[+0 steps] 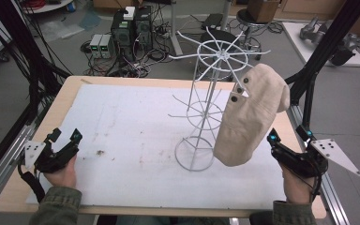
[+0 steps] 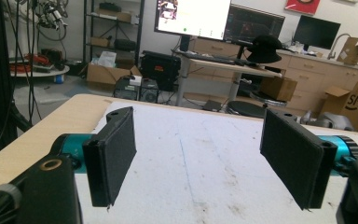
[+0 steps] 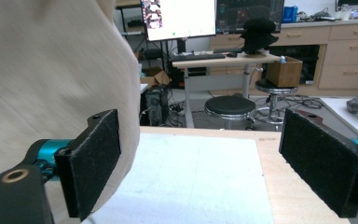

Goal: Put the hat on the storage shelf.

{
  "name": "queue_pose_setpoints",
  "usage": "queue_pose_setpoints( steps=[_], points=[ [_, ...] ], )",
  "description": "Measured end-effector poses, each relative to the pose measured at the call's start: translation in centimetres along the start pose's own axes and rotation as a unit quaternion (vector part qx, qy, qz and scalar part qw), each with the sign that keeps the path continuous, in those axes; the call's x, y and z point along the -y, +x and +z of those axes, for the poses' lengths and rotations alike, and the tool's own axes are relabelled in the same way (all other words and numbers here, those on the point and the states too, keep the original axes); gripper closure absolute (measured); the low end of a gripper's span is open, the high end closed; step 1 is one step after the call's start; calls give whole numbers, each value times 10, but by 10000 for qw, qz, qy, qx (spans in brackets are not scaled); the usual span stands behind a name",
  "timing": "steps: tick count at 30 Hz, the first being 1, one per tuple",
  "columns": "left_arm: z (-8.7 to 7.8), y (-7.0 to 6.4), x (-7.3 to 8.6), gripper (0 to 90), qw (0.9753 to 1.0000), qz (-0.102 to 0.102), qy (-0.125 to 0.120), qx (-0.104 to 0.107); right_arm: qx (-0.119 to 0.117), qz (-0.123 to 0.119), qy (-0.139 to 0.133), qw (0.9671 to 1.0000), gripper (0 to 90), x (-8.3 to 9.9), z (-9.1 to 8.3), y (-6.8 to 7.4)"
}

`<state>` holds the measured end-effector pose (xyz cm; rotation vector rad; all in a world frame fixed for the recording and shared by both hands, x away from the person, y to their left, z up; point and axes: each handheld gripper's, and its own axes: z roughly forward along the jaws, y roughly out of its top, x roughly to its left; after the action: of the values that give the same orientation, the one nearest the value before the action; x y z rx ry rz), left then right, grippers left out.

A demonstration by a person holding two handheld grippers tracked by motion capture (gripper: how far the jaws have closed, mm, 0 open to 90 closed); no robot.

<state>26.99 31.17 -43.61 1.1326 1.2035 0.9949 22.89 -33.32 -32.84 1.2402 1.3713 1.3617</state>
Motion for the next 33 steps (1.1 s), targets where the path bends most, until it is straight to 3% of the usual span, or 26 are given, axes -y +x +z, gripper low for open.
queue_pose_setpoints(
  steps=[17, 25, 33],
  points=[
    [0, 0, 0, 267, 10000, 0, 4, 2, 68, -112, 273, 9995, 116, 41, 29, -4],
    [1, 0, 0, 267, 10000, -5, 22, 4, 224, 44, 443, 9988, 116, 67, 39, -4],
    [1, 1, 0, 266, 10000, -32, 16, 3, 257, -249, 449, 9984, 116, 79, 45, 3]
  ],
)
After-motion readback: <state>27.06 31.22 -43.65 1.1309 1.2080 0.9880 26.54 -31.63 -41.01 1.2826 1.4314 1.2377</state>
